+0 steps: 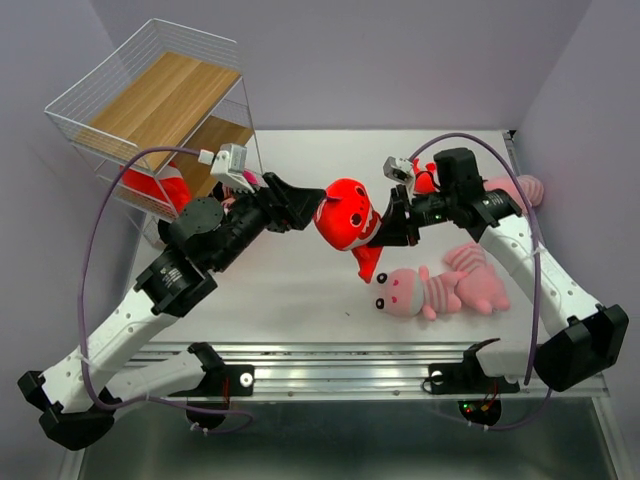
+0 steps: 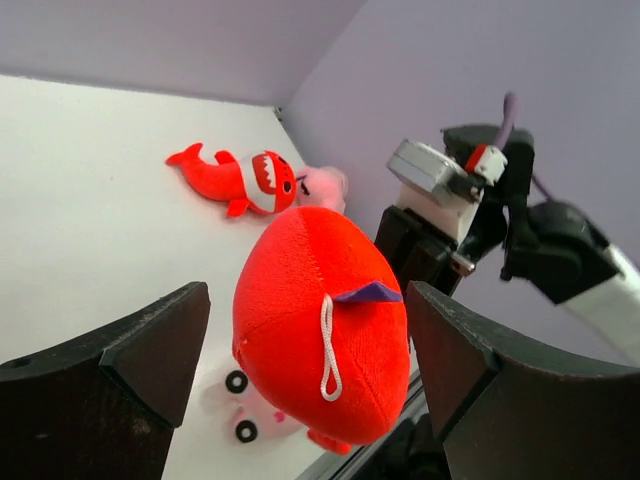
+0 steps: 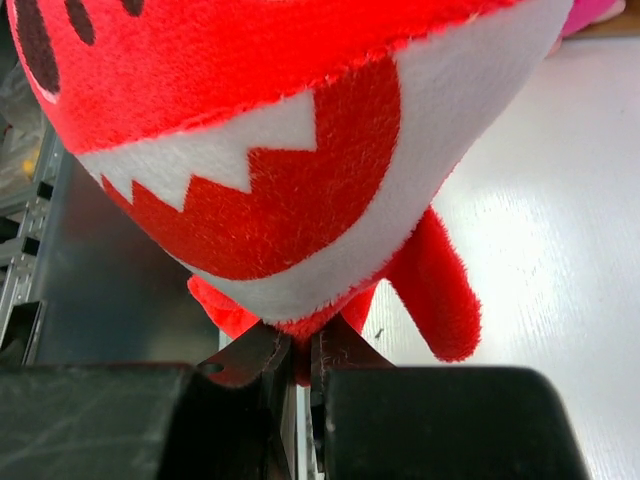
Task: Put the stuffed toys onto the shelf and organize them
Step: Pass the stuffed toy from the right arm to the left
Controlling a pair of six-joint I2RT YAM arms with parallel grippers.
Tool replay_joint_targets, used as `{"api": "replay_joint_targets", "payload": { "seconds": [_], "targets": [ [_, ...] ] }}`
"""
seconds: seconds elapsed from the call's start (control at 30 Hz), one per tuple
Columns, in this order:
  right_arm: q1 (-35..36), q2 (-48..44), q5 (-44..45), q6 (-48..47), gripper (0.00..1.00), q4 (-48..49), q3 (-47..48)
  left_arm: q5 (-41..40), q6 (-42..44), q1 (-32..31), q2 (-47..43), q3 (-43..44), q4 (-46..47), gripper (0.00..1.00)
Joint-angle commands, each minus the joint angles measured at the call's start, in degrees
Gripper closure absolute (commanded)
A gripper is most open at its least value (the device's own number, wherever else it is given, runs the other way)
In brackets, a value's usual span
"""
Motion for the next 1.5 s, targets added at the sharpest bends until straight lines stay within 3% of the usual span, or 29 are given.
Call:
{"api": "replay_joint_targets", "payload": {
  "seconds": [0.0,0.3,0.53,0.6,0.77,0.87,0.97,1.0,1.03,1.07,1.17,1.2,1.3,1.47],
  "targets": [
    [-0.4,1.7,0.2,-10.6,0.99,-13.4,5.8,8.0,12.5,0.2,0.1,0.2,0.2,0.1],
    [-0.4,8.2,-0.9,-22.2,0.99,-25.8,13.0,19.5,17.4,0.2,3.6,-0.2,-1.2,0.07],
    [1.6,10.4,-1.2,-24.1,0.99,-28.3,15.4,22.9,17.9,-1.0,7.9,-0.5,-0.7,0.17],
    [2.3,10.7,-0.5,-24.1,0.99,-28.3,15.6,23.8,17.9,-1.2,8.4,-0.6,-0.2,0.32],
    [2.3,10.4,0.4,-24.2,0.96,-27.8,16.0,21.1,15.6,-1.2,8.7,-1.1,0.1,1.0],
    [2.3,8.9,3.5,-21.1,0.93,-24.5,15.9,19.6,11.8,-1.2,7.4,-2.6,1.1,1.0],
    [2.3,5.3,10.6,-13.0,0.76,-15.8,14.4,16.9,6.2,-1.1,6.3,-5.4,2.6,1.0],
    [2.3,4.3,14.4,-11.3,0.6,-13.0,14.0,15.6,4.6,-0.9,6.3,-5.4,1.7,1.0],
    [2.3,3.2,16.3,-10.7,0.54,-11.7,13.8,12.9,2.8,-0.6,6.3,-5.4,1.1,1.0],
    [2.3,1.2,19.9,-10.1,0.4,-10.7,13.6,11.4,-1.5,-0.5,6.4,-5.1,-0.2,1.0],
    [2.3,-3.4,25.2,-10.1,0.25,-6.6,12.1,7.7,-7.6,0.4,7.2,-4.2,-1.9,1.0],
    [2.3,-4.7,26.6,-10.5,0.13,-5.8,11.7,7.6,-9.6,0.6,7.5,-3.9,-2.3,1.0],
    [2.3,-9.2,31.4,-12.8,0.01,-3.0,10.3,4.4,-16.9,1.7,9.9,-1.8,-4.7,1.0],
    [2.3,-12.3,27.5,-21.2,0.0,-7.2,8.5,1.9,-29.4,2.5,16.5,3.4,-11.2,1.0]
  ]
}}
